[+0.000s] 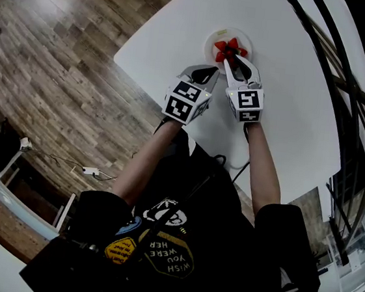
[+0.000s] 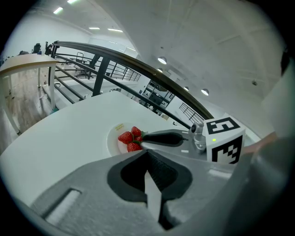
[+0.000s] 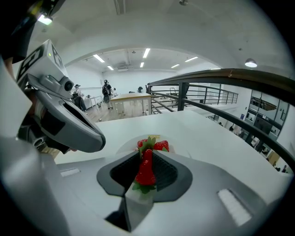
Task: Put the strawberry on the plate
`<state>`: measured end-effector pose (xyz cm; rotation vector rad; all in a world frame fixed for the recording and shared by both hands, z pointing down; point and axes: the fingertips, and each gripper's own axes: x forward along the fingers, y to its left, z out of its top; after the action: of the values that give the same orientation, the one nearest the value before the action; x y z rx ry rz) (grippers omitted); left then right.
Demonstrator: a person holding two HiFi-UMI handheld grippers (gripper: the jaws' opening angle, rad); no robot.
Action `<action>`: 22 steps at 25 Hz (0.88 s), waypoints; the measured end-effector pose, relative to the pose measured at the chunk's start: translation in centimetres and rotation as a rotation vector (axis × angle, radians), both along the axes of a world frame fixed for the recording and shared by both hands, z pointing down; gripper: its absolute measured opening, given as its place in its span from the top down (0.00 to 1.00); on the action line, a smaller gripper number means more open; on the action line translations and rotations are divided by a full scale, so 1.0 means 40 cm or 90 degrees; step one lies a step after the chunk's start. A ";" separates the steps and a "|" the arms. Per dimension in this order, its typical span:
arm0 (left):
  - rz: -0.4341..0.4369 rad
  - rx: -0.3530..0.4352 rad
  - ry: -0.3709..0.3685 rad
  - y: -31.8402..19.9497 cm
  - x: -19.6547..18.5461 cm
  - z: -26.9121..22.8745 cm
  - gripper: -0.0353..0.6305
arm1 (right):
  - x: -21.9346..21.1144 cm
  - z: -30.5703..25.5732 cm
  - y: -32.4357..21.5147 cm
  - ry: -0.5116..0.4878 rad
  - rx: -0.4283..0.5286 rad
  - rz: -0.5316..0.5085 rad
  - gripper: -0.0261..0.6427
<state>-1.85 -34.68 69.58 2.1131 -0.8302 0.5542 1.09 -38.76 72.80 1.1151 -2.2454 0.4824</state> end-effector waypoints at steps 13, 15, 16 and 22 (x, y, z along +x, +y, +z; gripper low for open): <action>-0.003 0.049 0.003 0.012 -0.009 -0.087 0.94 | 0.002 -0.108 0.013 -0.047 0.053 0.033 0.82; -0.009 0.063 0.002 0.012 -0.020 -0.109 0.94 | 0.011 -0.145 0.020 -0.050 0.069 0.047 0.84; -0.014 0.072 0.002 0.013 -0.027 -0.122 0.94 | 0.016 -0.164 0.026 -0.054 0.078 0.056 0.85; -0.047 0.132 -0.004 0.036 -0.071 -0.228 0.94 | 0.051 -0.285 0.099 -0.059 0.123 0.100 0.91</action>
<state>-4.71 -33.23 60.47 2.2578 -1.0028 0.4519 3.14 -34.81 61.38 1.4005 -2.3338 0.3931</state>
